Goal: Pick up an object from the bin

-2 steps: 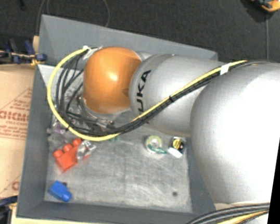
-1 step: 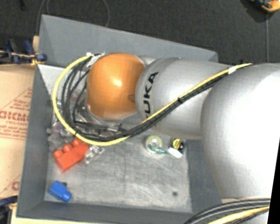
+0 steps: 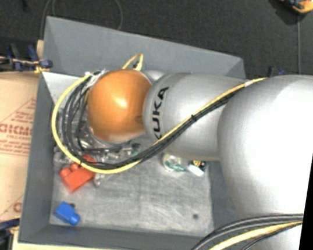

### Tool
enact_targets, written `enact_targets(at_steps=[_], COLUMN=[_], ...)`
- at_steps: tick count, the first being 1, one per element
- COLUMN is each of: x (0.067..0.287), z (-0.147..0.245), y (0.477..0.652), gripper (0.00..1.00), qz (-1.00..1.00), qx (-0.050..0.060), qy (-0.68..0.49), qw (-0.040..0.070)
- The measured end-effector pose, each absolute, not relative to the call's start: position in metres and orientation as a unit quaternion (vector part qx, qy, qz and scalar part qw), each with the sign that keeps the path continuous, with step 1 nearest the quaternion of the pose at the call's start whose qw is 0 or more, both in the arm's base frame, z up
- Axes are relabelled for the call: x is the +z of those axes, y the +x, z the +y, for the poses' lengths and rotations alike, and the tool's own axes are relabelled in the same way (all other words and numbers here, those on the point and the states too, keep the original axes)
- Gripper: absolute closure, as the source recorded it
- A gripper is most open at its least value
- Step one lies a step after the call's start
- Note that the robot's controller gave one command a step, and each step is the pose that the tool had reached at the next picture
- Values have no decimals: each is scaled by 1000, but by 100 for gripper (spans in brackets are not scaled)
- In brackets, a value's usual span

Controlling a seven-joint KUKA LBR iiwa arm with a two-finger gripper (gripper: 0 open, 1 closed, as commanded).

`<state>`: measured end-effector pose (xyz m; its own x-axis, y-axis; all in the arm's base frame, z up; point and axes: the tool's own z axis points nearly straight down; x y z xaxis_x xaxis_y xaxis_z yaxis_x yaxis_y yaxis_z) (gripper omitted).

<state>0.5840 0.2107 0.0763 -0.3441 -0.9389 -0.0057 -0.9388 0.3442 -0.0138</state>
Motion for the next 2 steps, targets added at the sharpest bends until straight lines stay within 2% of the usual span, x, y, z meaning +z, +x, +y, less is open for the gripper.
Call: enact_targets(at_steps=[1, 2], x=[77, 77], z=[220, 224], y=[581, 578], gripper=[0, 100], qz=[735, 734], qx=[-8, -4], qy=[-678, -679], qw=[7, 6])
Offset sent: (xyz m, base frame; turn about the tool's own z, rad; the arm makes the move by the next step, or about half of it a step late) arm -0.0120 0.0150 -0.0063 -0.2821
